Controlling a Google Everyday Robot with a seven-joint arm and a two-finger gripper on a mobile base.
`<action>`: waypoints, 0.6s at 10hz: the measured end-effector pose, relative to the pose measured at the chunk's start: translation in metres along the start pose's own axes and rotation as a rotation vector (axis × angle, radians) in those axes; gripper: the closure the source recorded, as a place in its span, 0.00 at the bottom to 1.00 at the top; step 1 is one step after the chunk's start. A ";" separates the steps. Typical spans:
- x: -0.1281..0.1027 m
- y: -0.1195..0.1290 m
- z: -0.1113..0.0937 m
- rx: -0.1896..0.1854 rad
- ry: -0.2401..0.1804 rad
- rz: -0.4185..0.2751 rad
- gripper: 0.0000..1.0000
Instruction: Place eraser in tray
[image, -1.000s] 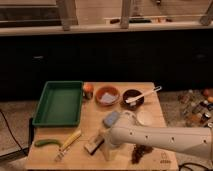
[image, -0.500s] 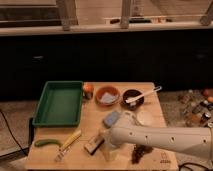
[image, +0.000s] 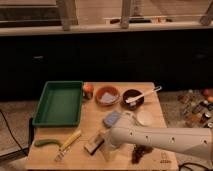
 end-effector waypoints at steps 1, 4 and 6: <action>-0.003 -0.002 -0.002 0.006 -0.004 -0.007 0.20; -0.011 -0.012 -0.009 0.024 -0.011 -0.034 0.20; -0.017 -0.023 -0.009 0.027 -0.016 -0.059 0.20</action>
